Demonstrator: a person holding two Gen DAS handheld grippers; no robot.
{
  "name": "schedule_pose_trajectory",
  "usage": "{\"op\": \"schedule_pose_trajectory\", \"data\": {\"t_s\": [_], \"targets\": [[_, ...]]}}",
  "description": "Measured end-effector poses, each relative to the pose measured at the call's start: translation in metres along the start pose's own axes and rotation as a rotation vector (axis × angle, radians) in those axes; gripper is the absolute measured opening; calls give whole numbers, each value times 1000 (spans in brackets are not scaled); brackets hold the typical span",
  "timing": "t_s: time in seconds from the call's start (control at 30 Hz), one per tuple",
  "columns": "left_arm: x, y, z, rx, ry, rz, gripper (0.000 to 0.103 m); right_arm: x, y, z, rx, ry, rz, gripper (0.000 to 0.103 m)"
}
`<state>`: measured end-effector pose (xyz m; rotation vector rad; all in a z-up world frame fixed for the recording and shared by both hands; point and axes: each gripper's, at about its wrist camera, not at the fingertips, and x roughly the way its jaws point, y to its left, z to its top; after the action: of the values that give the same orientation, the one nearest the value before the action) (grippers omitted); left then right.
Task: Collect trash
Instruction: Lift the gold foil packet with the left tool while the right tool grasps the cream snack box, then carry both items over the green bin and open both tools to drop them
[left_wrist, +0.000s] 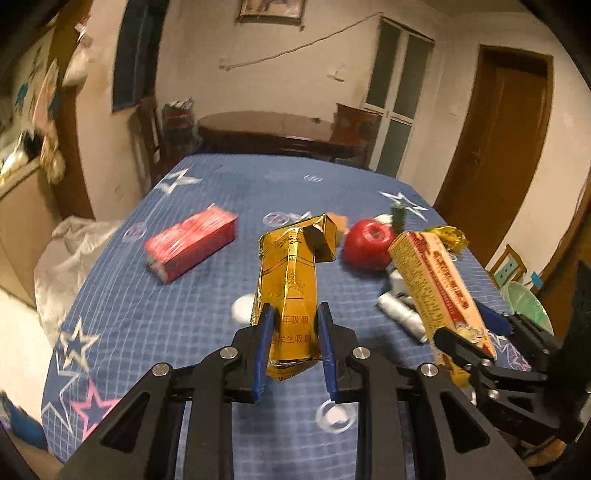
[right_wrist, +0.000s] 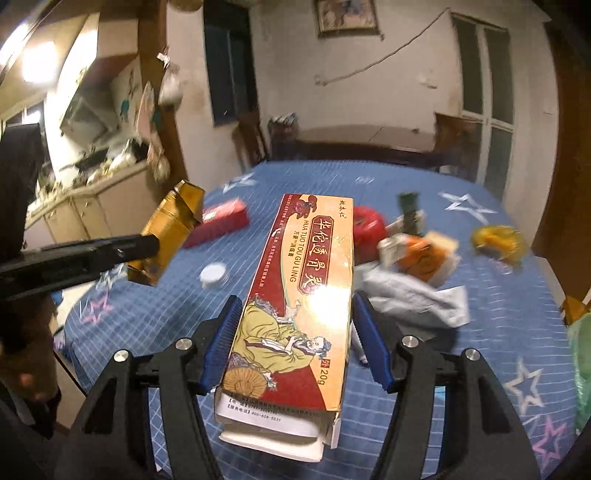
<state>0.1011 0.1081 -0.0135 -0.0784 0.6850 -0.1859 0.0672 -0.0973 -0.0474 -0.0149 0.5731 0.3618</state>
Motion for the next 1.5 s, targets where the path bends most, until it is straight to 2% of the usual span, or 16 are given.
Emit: {"op": "schedule_pose_trajectory", "data": {"t_s": [0.37,0.77,1.17,1.5], "targets": [[13,-117,41,189,-70,-49,26,-63,-69,24,60,-166,-155,59],[41,-254,54,395,-84,-130,26,-119,-153,19,116,-245,-361,59],[78,-382,57,561,-82,-231,26,-168,-241,-2,233,-249,-572,59],[110,-486,40,669,-56,-314,26,-192,-295,-29,309,-209,-700,59]]}}
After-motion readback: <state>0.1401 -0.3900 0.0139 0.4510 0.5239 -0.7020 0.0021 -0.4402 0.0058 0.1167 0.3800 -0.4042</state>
